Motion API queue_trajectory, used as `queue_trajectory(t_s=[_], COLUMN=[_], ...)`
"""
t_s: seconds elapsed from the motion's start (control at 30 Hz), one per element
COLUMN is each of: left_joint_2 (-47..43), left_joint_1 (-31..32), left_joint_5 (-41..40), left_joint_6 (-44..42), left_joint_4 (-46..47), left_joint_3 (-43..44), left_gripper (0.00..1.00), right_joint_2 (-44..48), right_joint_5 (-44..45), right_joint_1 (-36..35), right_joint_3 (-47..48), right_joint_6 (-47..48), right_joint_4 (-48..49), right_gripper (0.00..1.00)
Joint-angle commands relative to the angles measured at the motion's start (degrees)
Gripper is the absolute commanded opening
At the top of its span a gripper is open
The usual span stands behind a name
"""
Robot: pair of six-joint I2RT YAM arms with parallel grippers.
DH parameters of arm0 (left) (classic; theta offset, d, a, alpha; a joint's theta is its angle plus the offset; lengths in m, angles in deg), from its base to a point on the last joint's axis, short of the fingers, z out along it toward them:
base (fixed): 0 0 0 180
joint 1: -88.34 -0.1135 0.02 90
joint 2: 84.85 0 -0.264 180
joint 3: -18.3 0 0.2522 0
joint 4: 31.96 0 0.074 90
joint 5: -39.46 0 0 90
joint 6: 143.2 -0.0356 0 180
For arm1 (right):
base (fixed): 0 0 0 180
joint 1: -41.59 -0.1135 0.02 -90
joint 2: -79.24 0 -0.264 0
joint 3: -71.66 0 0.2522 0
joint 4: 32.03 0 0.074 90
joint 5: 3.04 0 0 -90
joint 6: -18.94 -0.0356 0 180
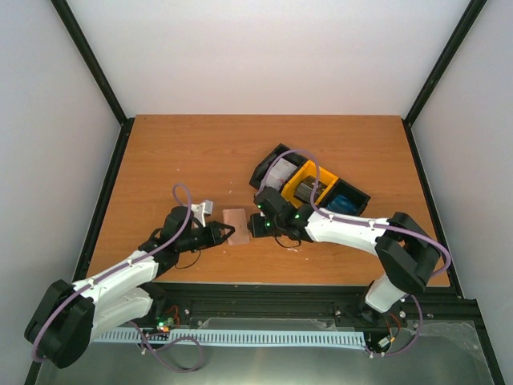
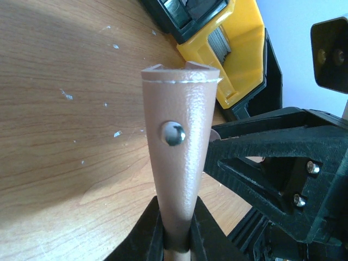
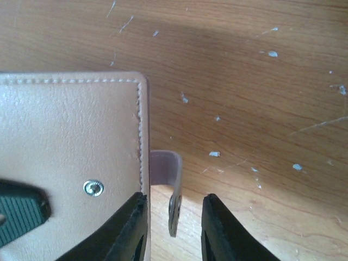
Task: Put the credit cards into the card holder
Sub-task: Open the card holder at the center of the board.
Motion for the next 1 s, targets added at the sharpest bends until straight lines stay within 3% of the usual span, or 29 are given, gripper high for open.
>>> queue_trajectory(t_s=[0.0,0.2,0.43,0.7,0.8,0.9,0.93,0.97], left_joint_2=[-0.90,-0.90,-0.91,-0.82,-0.89,-0.67,-0.52,-0.34], left_joint_1=[-0.13,-0.13,-0.13,-0.13,-0.13,-0.13,-0.13,-0.13], left_joint_5=[1.07,1.68,2.08,2.15,2.25,2.77,2.54,1.78], left_joint_6=[-1.67,-1.74,-1.69,-1.28,-1.20,-0.82,-0.71,-0.71], left_joint_4=[0.12,0.16,0.18,0.21,0.14,0.15,-0.07,-0.58], left_joint_3=[2.57,3.09,3.37,3.46,3.41,3.46,3.38,3.37], left_gripper=[0.01,0.01,0.01,0.01,0.01,0.01,0.04,0.13], right_joint_2=[-0.19,-0.60,-1.45,-2.43,-2.68,-1.76,-1.08,-0.54], right_joint_5=[1.81,-0.81,-0.76,1.63,1.01,-0.22,0.01,0.43], right_joint_1=[0.24,0.32,0.75,0.76,0.83,0.97,0.94,0.94], right_joint_3=[-1.13,-1.36,-1.37,-1.30,-0.96,-0.13,-0.05,0.07], right_joint_6=[-0.74,1.00,0.99,1.30,1.74,1.93,1.92,1.81], right_joint_4=[2.16,5.79,4.42,1.74,2.25,2.22,2.11,1.64], right_gripper=[0.27,0.26,0.16,0.23,0.17,0.03,0.03,0.03])
